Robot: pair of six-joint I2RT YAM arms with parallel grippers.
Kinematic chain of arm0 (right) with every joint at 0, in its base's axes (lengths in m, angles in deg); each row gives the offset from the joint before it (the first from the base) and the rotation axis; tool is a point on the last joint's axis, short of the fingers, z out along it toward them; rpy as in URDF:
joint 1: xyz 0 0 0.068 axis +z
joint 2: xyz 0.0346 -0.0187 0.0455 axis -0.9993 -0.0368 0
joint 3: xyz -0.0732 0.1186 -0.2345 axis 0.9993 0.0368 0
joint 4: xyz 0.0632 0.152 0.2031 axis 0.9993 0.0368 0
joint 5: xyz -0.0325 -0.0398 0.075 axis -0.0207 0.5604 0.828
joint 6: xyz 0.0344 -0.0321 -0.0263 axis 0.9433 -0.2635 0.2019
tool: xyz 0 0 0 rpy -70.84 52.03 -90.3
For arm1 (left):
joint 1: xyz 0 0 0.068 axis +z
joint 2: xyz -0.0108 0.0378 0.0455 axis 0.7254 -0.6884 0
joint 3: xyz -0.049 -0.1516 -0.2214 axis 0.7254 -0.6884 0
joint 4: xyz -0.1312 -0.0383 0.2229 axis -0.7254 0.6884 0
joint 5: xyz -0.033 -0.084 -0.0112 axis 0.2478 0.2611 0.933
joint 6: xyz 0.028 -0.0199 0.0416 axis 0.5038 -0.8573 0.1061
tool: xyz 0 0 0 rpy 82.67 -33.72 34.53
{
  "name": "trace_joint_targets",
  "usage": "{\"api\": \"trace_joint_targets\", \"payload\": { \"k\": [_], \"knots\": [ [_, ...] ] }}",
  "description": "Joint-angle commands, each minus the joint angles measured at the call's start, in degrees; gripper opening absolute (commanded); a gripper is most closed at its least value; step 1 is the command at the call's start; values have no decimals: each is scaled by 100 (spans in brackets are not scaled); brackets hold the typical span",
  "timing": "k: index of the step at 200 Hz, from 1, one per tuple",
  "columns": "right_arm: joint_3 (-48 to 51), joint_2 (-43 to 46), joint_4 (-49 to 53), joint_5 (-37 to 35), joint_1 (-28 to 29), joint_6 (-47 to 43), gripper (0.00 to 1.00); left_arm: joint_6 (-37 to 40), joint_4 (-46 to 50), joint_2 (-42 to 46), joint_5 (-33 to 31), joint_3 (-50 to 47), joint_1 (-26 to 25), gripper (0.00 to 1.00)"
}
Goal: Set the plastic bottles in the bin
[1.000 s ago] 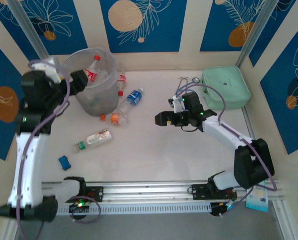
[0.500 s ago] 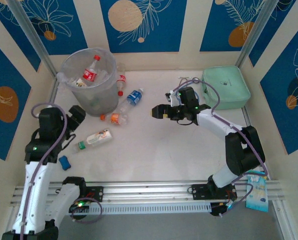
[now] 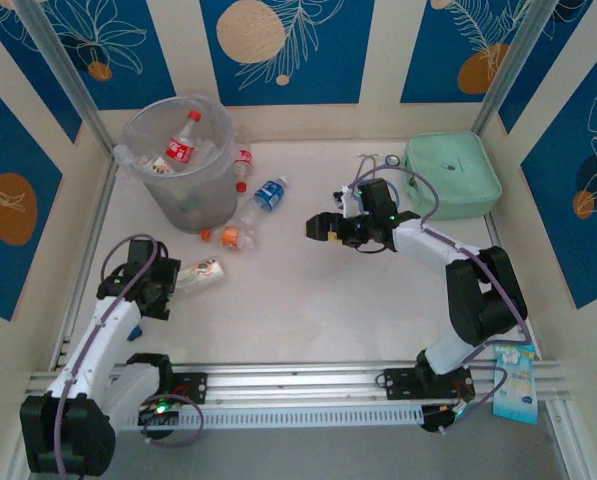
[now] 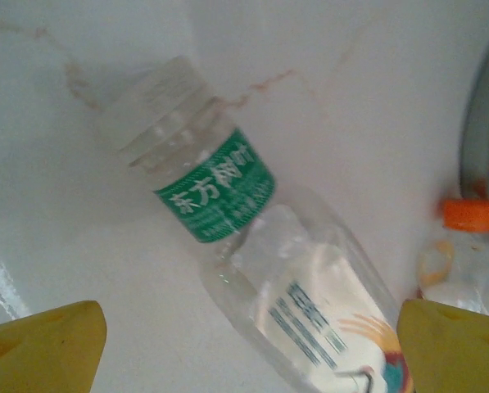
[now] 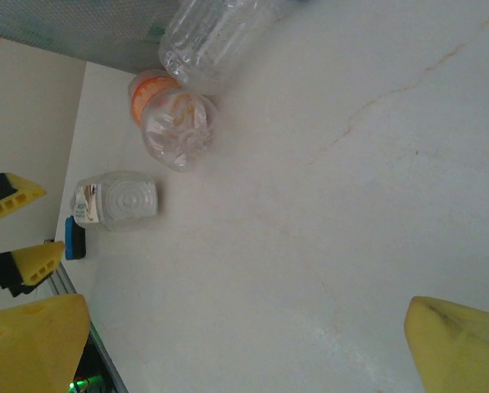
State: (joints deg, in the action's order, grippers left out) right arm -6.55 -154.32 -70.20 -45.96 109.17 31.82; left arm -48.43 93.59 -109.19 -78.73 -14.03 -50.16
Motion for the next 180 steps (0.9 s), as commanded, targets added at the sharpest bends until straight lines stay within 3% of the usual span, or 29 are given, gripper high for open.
{"api": "trace_joint_targets", "payload": {
  "k": [1, 35, 106, 122, 154, 164, 180],
  "knots": [
    [-3, -37, 132, 158, -19, 54, 99, -1066, -448, 14, -141, -368, -36, 89],
    [31, -28, 294, 134, -44, -47, 99, -1410, -794, 116, -581, -801, -17, 82],
    [151, -28, 234, 196, -10, 42, 99, -1068, -1274, -468, -753, -798, 117, 61],
    [169, -10, 243, 196, -1, 34, 99, -927, -1512, -633, -717, -816, 216, 63],
    [256, 34, 239, 206, 6, 33, 99, -409, -2182, -1114, -390, -742, 430, 78],
    [290, 25, 209, 240, 8, 51, 99, -328, -2341, -1288, -202, -699, 454, 78],
    [326, 13, 195, 265, 45, 74, 99, -306, -2431, -1464, -65, -625, 463, 69]
  ]
}}
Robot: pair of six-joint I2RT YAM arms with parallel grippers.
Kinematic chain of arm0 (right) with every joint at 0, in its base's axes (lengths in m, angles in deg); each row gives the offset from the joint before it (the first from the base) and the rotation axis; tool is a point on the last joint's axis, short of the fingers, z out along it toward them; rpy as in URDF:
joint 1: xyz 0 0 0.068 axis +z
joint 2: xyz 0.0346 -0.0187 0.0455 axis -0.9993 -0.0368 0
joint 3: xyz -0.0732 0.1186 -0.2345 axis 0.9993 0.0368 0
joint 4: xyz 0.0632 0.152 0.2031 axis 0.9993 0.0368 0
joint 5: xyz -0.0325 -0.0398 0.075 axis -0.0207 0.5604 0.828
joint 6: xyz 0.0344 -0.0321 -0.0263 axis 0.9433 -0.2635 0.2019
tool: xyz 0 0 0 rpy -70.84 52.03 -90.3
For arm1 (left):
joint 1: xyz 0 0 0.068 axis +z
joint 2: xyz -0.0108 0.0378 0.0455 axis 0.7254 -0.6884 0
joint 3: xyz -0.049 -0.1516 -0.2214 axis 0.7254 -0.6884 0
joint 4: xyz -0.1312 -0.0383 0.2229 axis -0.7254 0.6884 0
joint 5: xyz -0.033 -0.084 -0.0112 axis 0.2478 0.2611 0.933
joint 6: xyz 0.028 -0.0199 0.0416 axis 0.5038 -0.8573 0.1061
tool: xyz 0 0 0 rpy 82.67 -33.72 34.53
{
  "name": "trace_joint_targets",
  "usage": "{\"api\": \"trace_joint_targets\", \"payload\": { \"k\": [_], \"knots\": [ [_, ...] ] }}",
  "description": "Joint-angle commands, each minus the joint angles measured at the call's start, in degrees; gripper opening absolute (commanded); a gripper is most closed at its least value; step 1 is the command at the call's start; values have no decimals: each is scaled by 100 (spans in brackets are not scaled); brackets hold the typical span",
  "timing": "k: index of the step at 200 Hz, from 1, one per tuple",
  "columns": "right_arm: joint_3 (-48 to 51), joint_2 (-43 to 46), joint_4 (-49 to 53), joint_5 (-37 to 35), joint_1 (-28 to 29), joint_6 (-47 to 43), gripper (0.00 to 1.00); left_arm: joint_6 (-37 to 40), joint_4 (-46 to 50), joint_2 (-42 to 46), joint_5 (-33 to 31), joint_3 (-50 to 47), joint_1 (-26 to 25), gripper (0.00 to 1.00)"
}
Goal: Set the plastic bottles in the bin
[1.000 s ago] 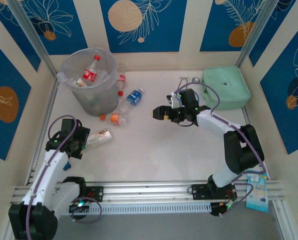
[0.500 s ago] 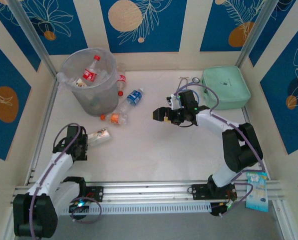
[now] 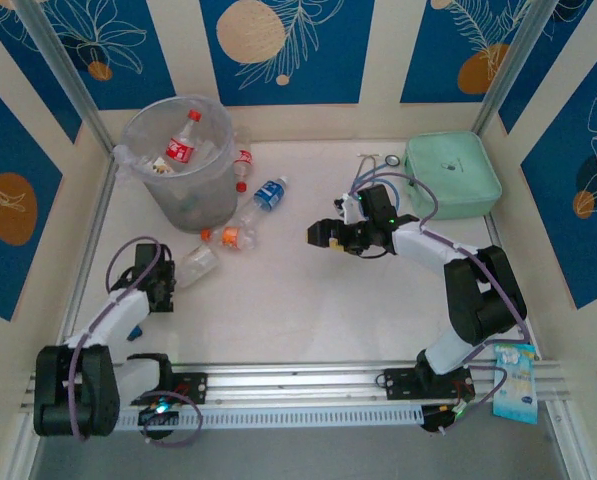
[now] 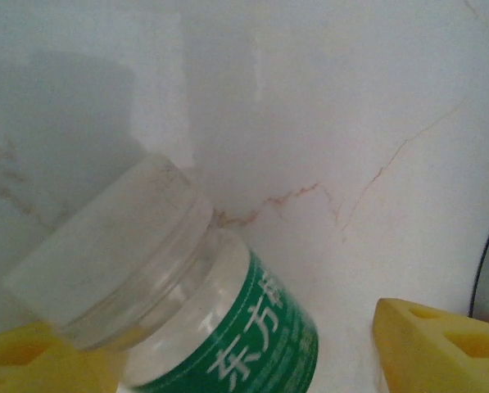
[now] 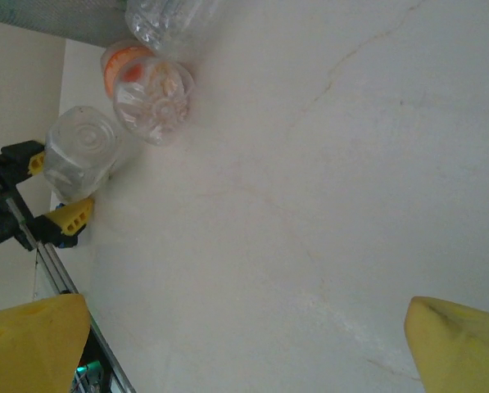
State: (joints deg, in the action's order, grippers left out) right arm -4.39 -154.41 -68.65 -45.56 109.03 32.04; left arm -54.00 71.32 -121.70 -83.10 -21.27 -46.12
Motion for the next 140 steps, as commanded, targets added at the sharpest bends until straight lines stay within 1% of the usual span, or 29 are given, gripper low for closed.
{"api": "trace_joint_targets", "payload": {
  "k": [1, 27, 56, 75, 84, 93, 114, 140],
  "knots": [
    [108, 23, 37, 225, 57, 54, 99, 253, -206, -217, 377, 104, 54, 68],
    [168, 34, 27, 226, 80, 51, 99, 241, -66, -132, 302, 177, 58, 56],
    [197, 3, -17, 242, 101, 73, 99, 257, 265, 246, 57, 214, 67, 42],
    [174, -22, -23, 262, 118, 74, 99, 433, 497, 554, -55, 360, 93, 38],
    [168, -35, -20, 262, 126, 74, 99, 641, 575, 696, -95, 483, 102, 37],
    [155, -45, -26, 260, 127, 72, 99, 1103, 564, 823, -94, 649, 114, 37],
    [124, -19, -1, 243, 135, 56, 99, 1982, 1078, 1142, -339, 1336, 128, 36],
    [106, 0, 35, 235, 147, 40, 99, 2868, 1413, 1554, -684, 2283, 124, 27]
  ]
}}
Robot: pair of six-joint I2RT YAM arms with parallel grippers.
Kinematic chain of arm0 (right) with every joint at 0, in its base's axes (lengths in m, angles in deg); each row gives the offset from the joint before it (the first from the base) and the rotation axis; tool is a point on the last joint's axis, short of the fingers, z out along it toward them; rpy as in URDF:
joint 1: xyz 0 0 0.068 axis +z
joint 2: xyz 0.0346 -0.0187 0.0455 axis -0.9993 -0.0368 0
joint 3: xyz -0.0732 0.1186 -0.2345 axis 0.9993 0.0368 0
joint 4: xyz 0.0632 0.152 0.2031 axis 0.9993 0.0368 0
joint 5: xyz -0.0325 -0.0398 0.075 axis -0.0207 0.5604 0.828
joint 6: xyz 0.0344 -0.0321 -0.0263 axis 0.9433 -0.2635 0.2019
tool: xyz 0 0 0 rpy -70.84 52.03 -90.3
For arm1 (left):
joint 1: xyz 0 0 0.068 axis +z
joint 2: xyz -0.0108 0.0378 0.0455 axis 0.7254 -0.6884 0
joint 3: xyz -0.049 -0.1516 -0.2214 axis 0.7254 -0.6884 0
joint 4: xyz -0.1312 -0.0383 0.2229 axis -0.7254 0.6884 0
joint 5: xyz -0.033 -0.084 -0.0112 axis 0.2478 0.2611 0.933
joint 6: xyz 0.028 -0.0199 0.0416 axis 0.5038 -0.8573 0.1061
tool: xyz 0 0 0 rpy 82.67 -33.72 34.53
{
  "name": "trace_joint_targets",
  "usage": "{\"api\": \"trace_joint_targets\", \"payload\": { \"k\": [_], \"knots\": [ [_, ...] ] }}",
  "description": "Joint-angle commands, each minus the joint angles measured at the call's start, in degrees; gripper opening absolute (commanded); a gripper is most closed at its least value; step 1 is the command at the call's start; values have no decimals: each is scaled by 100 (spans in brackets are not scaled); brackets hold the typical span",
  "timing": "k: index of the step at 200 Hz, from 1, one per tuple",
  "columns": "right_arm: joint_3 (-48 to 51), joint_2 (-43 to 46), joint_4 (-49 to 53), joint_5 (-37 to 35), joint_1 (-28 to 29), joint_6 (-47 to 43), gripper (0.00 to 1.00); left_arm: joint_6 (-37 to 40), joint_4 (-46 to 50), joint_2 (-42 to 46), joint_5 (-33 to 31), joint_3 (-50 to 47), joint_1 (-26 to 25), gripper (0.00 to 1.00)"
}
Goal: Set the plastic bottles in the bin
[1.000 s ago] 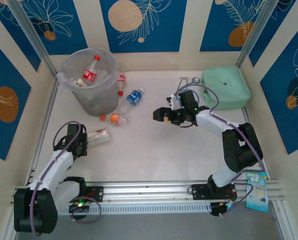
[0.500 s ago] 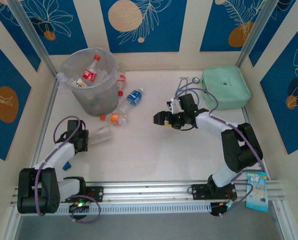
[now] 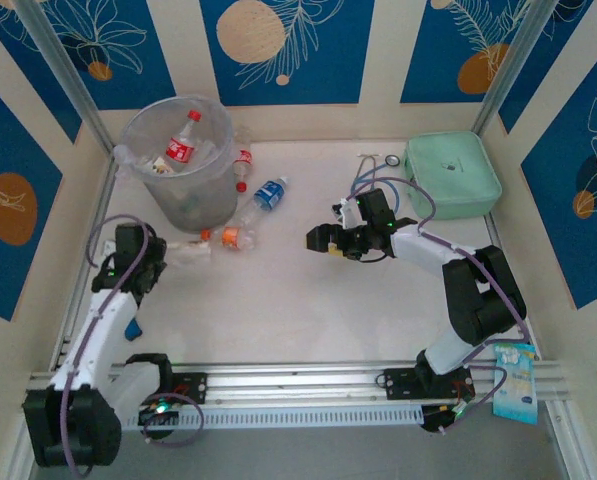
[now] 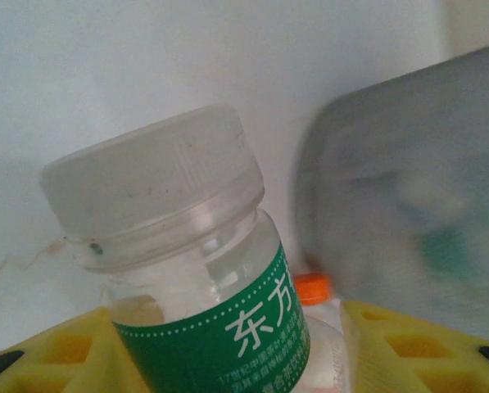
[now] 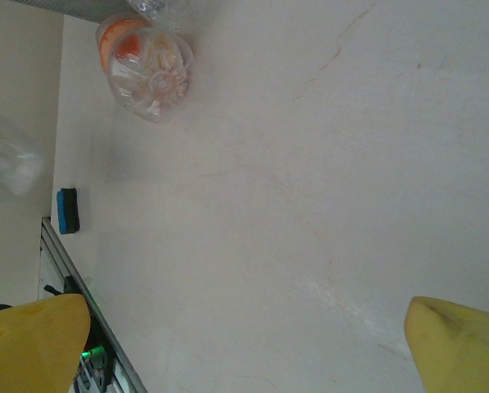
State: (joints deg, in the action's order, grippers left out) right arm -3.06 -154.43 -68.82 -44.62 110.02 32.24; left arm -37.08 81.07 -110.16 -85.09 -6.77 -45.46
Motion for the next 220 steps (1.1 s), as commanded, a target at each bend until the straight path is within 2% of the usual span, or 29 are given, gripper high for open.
{"api": "trace_joint_targets", "payload": {
  "k": [1, 29, 63, 111, 132, 146, 179, 220],
  "knots": [
    [-31, 6, 52, 145, 47, 19, 99, 1206, 441, 409, -497, 872, 61, 26],
    [-103, -55, 88, 140, 89, 18, 99, 2036, 495, 337, -475, 2242, 63, 14],
    [-226, -46, 88, 125, 227, 81, 99, 3331, -190, -382, 191, 3618, 63, 0],
    [-119, 298, 202, -58, 397, 70, 99, 4398, -899, -2235, 1473, 5214, 64, 0],
    [57, 494, 209, -81, 436, 106, 99, 4821, -992, -2920, 1408, 5820, 63, 0],
    [126, 584, 269, -119, 476, 94, 99, 5073, -919, -3333, 1312, 6101, 63, 0],
    [216, 679, 325, -164, 485, 71, 99, 5737, -379, -4131, 1526, 6578, -4, 0],
    [108, 653, 414, -173, 529, 38, 99, 6688, 24, -4328, 1373, 6091, -189, 0]
  ]
}}
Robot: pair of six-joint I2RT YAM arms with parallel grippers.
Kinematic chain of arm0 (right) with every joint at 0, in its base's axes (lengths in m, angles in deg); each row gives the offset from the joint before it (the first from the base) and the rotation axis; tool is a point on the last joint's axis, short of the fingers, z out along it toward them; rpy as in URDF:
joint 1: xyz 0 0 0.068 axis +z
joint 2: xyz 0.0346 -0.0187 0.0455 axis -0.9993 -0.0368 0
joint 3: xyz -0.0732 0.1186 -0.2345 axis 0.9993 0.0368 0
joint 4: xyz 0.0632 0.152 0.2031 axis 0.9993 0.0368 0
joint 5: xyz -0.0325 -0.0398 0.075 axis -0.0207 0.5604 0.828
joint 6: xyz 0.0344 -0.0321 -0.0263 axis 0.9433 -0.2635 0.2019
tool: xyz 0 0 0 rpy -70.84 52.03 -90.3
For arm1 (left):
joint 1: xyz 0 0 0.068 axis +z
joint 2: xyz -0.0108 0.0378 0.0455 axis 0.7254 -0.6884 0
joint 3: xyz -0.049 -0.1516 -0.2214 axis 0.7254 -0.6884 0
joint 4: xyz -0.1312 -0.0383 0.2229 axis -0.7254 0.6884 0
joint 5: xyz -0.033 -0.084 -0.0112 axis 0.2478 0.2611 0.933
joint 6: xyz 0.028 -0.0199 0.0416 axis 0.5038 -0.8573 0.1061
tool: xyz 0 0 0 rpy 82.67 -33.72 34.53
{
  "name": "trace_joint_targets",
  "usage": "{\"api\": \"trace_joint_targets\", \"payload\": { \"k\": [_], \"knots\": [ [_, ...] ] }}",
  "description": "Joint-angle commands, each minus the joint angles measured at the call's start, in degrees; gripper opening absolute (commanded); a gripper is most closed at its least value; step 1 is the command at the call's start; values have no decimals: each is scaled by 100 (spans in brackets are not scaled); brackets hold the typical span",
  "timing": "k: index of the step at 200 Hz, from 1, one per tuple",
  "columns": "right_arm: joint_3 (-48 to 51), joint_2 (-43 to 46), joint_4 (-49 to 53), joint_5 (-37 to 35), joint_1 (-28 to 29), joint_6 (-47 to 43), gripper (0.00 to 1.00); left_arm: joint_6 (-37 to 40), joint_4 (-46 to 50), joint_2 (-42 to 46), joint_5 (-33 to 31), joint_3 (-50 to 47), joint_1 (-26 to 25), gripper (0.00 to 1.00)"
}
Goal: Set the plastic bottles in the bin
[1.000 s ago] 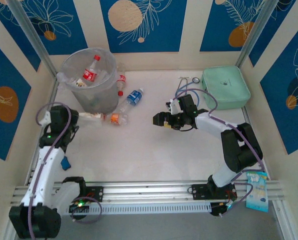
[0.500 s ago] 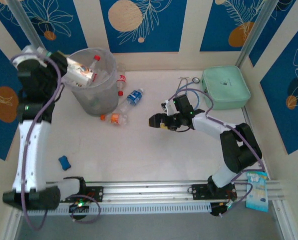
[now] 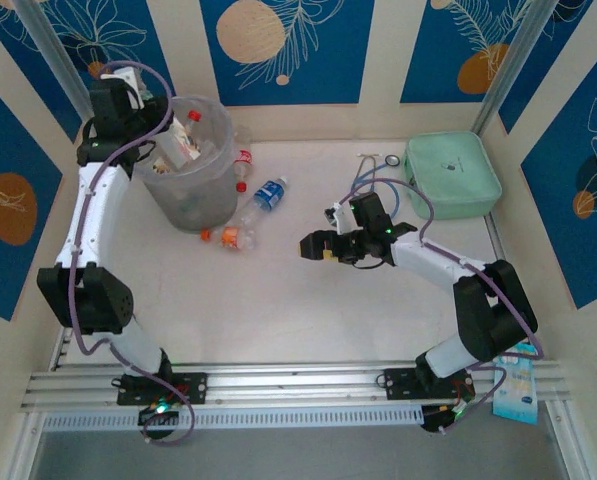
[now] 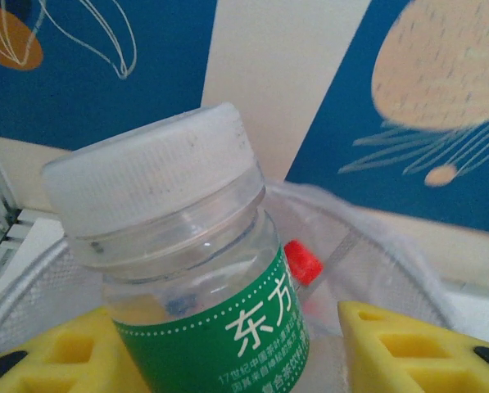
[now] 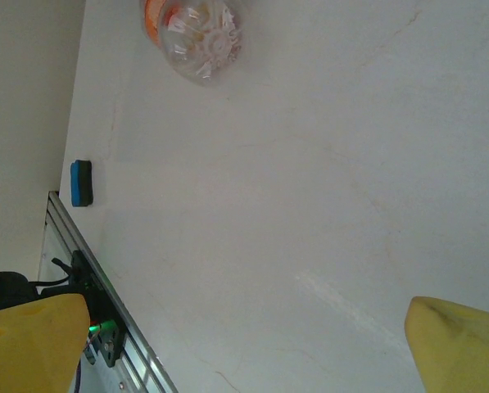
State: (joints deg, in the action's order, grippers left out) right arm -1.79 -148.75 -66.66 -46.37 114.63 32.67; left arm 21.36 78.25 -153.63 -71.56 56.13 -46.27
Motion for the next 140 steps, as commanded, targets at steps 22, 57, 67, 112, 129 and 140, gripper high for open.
{"api": "trace_joint_targets", "payload": {
  "k": [22, 57, 67, 112, 129, 140],
  "knots": [
    [-110, 44, 284, -17, 83, -68, 99, 1330, 575, -31, 54, -366, -170, 0],
    [-162, 13, 293, -81, 142, -26, 99, 1828, 1350, -212, 109, -307, -182, 0],
    [-183, 4, 297, -103, 156, -17, 99, 1959, 1509, -245, 217, -318, -187, 0],
    [-339, -79, 394, -160, 173, -39, 99, 2201, 1964, -409, 875, -376, -222, 0],
    [-395, -101, 398, -172, 173, -44, 99, 2182, 1961, -462, 851, -439, -273, 0],
    [-410, -110, 398, -174, 180, -30, 99, 2179, 1937, -502, 770, -507, -319, 0]
  ]
}}
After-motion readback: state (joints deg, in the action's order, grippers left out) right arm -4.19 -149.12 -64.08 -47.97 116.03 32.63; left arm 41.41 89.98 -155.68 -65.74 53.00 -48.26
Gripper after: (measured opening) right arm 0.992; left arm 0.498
